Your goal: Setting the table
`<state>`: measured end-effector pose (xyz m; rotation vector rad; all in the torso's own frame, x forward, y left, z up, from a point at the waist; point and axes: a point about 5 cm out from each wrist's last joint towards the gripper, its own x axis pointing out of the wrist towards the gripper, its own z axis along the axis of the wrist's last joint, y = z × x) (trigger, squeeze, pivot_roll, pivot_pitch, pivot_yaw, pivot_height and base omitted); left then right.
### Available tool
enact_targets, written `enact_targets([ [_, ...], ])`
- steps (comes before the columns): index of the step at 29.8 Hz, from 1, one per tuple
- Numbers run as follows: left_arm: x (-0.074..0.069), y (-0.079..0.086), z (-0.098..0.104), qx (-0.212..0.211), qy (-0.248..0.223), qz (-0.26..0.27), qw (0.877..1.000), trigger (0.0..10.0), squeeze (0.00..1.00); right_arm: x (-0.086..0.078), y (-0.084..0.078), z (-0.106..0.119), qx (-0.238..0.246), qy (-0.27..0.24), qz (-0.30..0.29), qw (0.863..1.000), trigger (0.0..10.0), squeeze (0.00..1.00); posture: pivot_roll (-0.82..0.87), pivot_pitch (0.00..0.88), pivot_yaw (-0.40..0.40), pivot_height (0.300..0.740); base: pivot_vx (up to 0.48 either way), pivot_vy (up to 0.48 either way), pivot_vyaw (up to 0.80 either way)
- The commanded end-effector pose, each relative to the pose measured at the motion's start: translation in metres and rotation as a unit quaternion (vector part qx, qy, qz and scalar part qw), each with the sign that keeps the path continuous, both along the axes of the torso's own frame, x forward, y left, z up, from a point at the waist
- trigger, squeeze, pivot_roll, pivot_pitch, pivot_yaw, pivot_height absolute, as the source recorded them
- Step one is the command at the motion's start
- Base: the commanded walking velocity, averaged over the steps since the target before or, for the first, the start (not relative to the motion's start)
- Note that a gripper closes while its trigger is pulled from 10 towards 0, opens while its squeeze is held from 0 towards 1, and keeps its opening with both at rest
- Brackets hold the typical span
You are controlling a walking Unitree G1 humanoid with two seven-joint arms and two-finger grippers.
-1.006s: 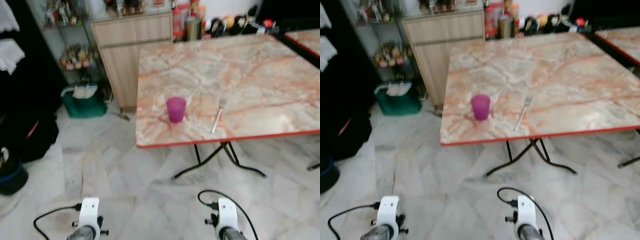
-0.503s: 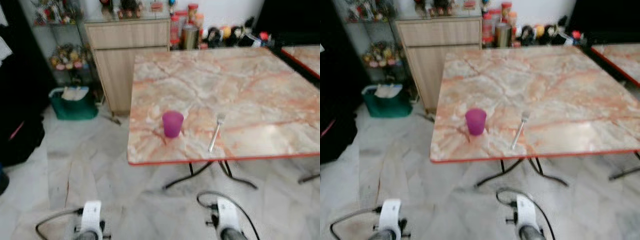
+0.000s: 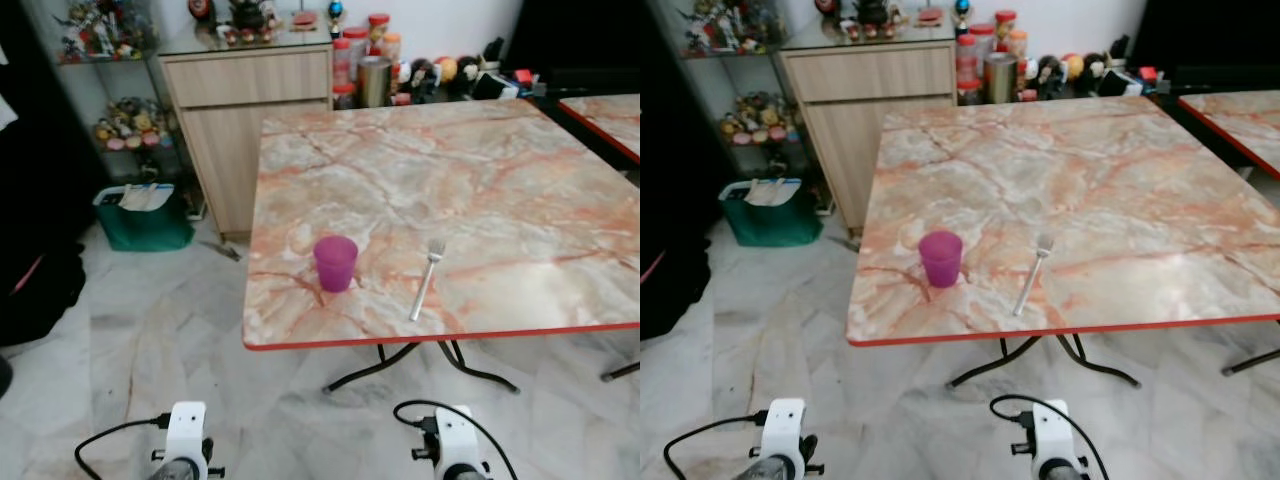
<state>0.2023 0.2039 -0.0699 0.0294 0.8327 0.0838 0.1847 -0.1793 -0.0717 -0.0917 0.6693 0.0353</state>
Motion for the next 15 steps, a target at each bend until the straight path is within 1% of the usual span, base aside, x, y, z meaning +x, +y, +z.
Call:
enact_targets([
  [1,-0.002,0.003,-0.001,0.009,0.009,-0.01,1.0,10.0,0.0,0.004,-0.004,0.007,-0.007,-0.04,0.007,0.999,10.0,0.0,-0.1,0.0,0.057,0.728,0.0,0.0,0.0],
  [2,-0.003,0.003,-0.001,0.009,0.011,-0.011,1.0,10.0,0.0,0.004,-0.007,0.012,-0.006,-0.066,0.003,0.998,10.0,0.0,-0.09,0.0,0.054,0.728,0.0,0.0,0.0],
  [6,-0.004,0.003,-0.002,0.011,0.012,-0.013,1.0,10.0,0.0,0.006,-0.009,0.022,-0.006,-0.111,0.003,0.994,10.0,0.0,-0.1,0.0,0.057,0.728,0.0,0.0,0.0],
  [7,-0.005,0.002,-0.002,0.011,0.013,-0.015,1.0,10.0,0.0,0.006,-0.007,0.032,-0.012,-0.148,0.02,0.989,10.0,0.0,-0.1,0.0,0.053,0.728,0.0,0.0,0.0],
  [10,-0.006,0.002,-0.003,0.011,0.014,-0.016,1.0,10.0,0.0,0.006,-0.005,0.046,-0.013,-0.187,0.028,0.982,10.0,0.0,-0.11,0.0,0.055,0.728,0.0,0.0,0.0],
  [11,-0.006,0.002,-0.003,0.011,0.014,-0.016,1.0,10.0,0.0,0.006,-0.005,0.046,-0.013,-0.187,0.028,0.982,10.0,0.0,-0.11,0.0,0.055,0.728,0.0,0.0,0.0],
  [13,-0.006,0.002,-0.003,0.011,0.014,-0.018,1.0,10.0,0.0,0.008,-0.003,0.054,-0.021,-0.208,0.041,0.977,10.0,0.0,-0.11,0.0,0.054,0.728,0.0,0.0,0.0],
  [15,-0.006,0.003,-0.003,0.011,0.014,-0.018,1.0,10.0,0.0,0.018,0.0,0.07,-0.022,-0.241,0.048,0.969,10.0,0.0,-0.11,0.0,0.053,0.728,0.0,0.0,0.0],
])
